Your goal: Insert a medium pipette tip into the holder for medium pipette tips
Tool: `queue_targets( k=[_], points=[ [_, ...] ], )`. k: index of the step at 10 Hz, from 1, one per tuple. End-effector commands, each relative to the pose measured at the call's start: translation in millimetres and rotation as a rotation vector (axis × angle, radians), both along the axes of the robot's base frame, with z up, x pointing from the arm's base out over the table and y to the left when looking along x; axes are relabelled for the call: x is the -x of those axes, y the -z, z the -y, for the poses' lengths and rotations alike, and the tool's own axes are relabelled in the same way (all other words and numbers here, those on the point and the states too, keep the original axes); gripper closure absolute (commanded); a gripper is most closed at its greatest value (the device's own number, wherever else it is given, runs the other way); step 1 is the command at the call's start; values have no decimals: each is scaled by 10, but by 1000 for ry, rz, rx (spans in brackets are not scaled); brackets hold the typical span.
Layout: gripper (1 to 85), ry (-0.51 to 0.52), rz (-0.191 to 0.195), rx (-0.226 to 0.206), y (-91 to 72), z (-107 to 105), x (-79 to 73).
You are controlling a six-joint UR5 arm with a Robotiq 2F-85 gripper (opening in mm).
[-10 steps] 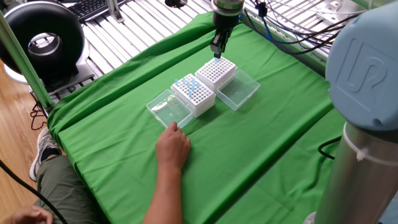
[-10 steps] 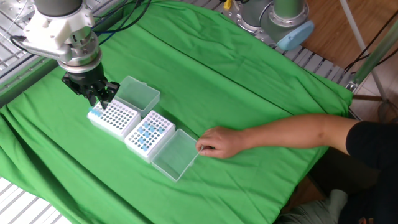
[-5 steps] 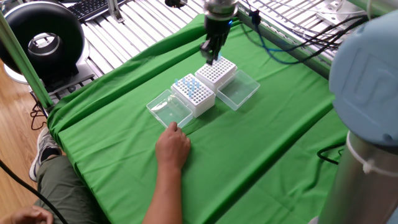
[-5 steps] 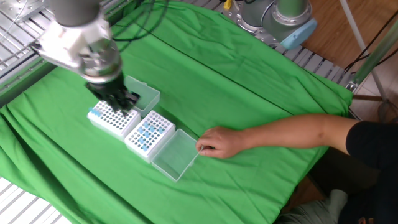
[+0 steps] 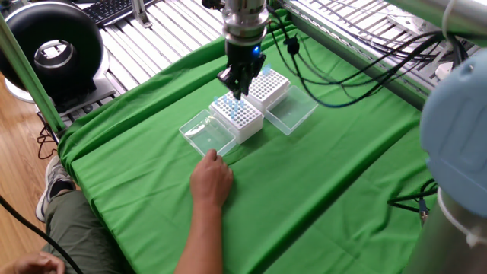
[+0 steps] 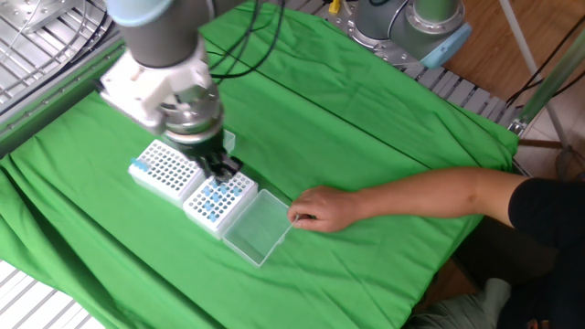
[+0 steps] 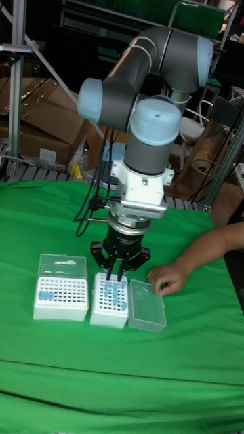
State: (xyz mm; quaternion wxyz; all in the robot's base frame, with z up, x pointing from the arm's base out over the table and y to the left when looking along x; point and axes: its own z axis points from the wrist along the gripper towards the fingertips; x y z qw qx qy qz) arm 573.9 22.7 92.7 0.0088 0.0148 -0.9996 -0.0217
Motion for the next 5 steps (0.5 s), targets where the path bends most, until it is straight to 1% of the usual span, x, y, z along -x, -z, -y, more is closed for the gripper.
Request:
queue_targets(
  k=[1, 2, 5],
  points=[
    [580, 98, -19, -15, 1, -259, 110],
    [580, 124, -23, -39, 5, -340, 119],
    [580, 137, -17, -25, 66, -355, 135]
  ],
)
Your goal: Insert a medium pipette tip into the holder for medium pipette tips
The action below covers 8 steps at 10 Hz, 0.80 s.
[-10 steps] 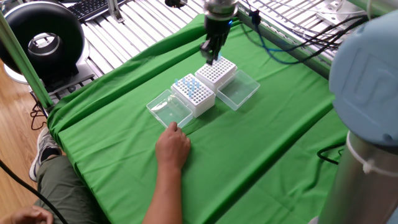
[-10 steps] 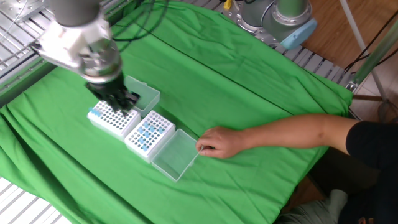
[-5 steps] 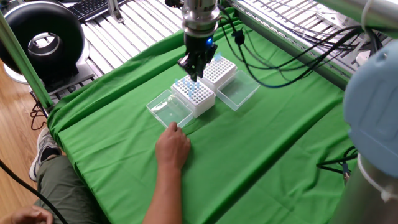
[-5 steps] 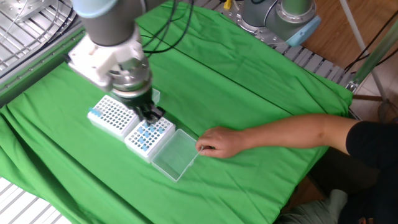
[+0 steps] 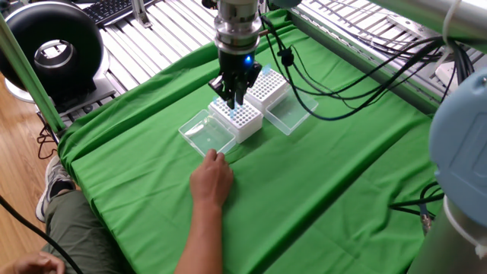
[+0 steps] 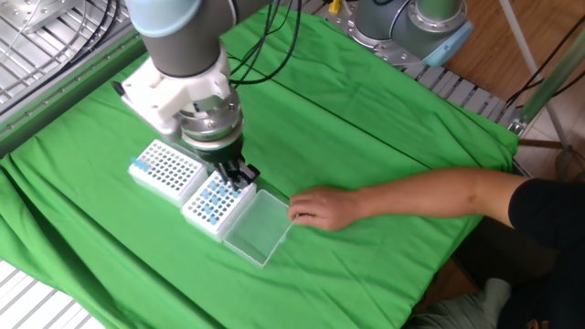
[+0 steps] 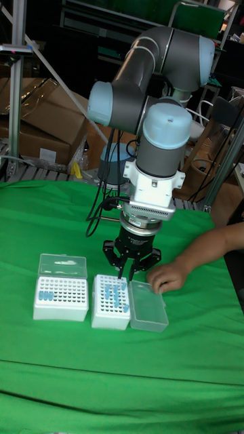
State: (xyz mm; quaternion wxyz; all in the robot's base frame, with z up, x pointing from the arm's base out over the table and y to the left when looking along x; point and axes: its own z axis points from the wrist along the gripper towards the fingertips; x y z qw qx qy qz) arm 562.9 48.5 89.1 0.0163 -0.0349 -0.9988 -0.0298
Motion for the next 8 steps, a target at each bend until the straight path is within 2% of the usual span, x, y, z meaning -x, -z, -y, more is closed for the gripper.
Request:
queue_targets(
  k=[1, 5, 8],
  points=[
    [580, 40, 10, -5, 78, -108, 4],
    [580, 19, 30, 20, 170, -28, -81],
    [580, 11, 26, 42, 160, 41, -75]
  ],
)
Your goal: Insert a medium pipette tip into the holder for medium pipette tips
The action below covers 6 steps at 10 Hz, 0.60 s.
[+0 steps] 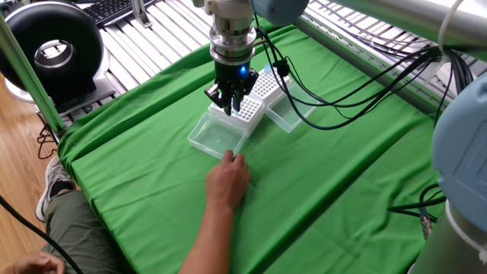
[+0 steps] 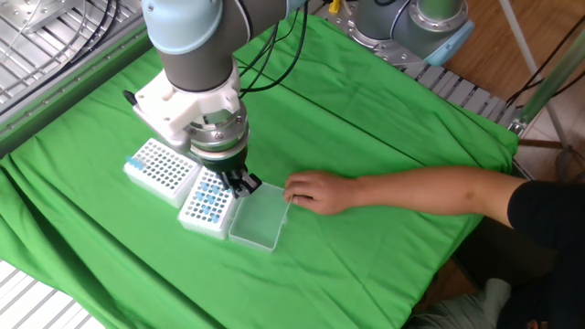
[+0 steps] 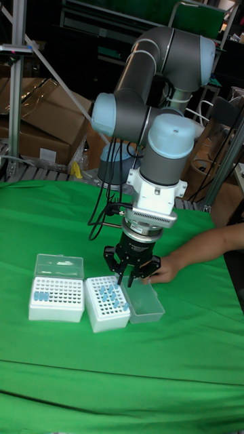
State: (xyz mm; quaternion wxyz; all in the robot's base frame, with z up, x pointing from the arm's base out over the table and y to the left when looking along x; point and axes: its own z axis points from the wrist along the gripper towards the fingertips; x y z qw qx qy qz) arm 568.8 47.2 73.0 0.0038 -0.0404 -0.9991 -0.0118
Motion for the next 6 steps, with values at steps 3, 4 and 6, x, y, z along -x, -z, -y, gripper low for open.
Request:
queue_targets(
  k=[3, 4, 6],
  points=[
    [580, 6, -4, 6, -39, 8, 9],
    [580, 7, -5, 5, -41, 5, 13],
    [587, 7, -5, 6, -44, 13, 13]
  ],
)
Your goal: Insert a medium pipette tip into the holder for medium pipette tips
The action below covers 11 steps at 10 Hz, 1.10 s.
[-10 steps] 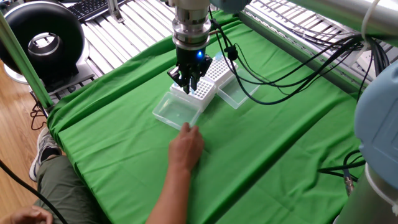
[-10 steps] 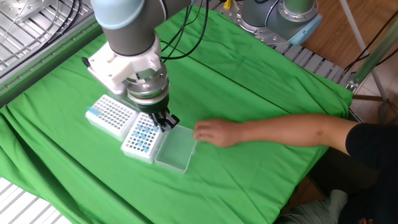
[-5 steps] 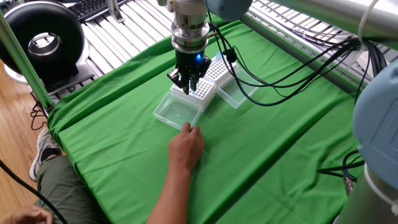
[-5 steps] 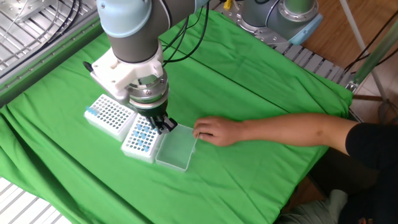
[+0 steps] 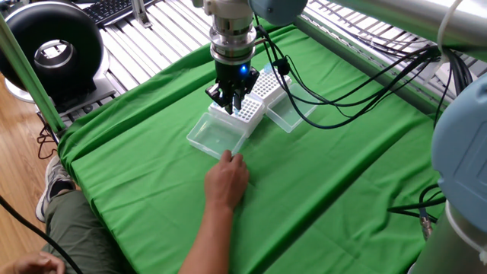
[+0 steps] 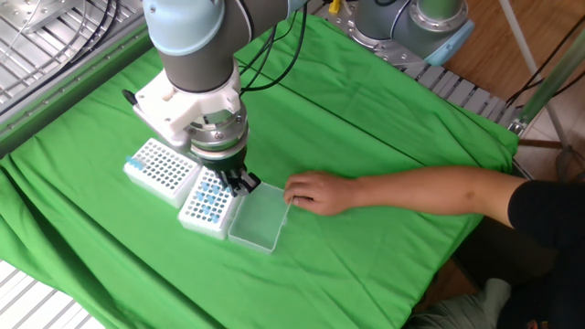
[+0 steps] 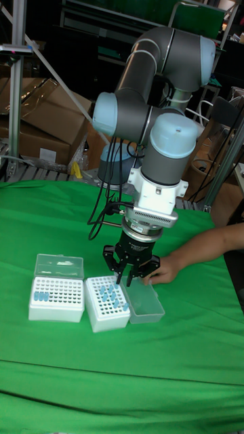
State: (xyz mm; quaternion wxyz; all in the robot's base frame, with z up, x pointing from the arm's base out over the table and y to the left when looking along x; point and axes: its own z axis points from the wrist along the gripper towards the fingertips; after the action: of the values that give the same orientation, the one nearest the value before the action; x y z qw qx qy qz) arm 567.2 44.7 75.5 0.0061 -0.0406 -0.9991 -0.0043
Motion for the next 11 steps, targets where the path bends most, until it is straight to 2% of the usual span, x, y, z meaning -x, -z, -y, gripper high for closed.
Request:
queue_targets(
  k=[1, 11],
  points=[
    [587, 6, 0, -7, -23, -5, -6],
    [620, 12, 18, -12, 93, 14, -46]
  ],
)
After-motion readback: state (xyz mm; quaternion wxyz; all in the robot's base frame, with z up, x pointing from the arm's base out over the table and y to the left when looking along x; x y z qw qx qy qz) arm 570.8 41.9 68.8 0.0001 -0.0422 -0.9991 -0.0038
